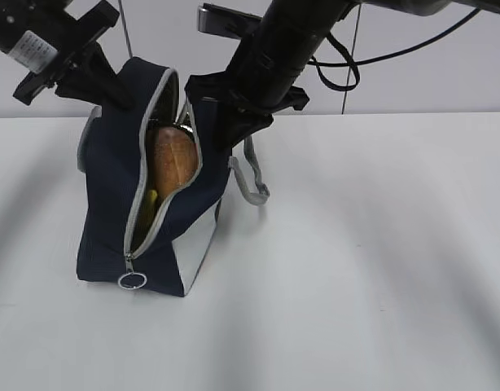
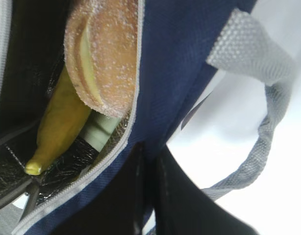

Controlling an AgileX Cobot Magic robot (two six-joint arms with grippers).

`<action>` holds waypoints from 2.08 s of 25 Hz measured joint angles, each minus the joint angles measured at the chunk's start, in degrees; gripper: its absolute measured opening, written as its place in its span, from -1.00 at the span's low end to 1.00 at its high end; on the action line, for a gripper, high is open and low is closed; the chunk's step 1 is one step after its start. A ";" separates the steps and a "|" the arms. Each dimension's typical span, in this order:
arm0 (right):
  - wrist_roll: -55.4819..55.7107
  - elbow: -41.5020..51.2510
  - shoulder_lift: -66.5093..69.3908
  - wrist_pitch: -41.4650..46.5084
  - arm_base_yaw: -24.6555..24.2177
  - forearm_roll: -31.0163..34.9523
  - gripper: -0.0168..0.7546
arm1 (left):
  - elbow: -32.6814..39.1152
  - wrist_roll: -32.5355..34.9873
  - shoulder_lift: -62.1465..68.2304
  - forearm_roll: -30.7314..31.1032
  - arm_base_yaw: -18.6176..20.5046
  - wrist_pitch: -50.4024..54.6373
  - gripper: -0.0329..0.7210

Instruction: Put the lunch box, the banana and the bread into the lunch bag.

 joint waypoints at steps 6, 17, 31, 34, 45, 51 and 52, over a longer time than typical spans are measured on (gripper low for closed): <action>-1.00 -4.00 -1.62 2.62 -2.74 -0.77 -0.97 | 0.00 4.40 0.04 -8.94 0.00 0.05 -0.92; -2.46 -7.53 -2.69 5.35 -8.08 0.51 -0.97 | 0.00 5.51 2.53 -15.98 -3.27 -6.44 -0.92; -2.55 -7.53 -2.69 5.71 -8.08 -0.79 -0.97 | 0.00 5.51 6.09 -20.67 -4.00 -8.73 -0.92; -2.55 -7.63 -1.88 5.71 -8.08 0.56 -0.97 | 0.00 5.51 6.24 -20.42 -4.00 -8.78 -0.92; -2.70 -7.63 -0.62 5.52 -8.08 1.13 -0.96 | 0.00 5.51 6.24 -16.05 -4.00 -8.78 -0.89; -2.70 -7.63 -0.62 5.38 -8.08 1.38 -0.69 | 0.00 5.51 6.24 -15.82 -4.00 -8.65 -0.52; -2.70 -7.63 -0.62 5.36 -8.08 1.47 -0.54 | 0.00 5.51 6.24 -15.70 -3.92 -8.50 -0.35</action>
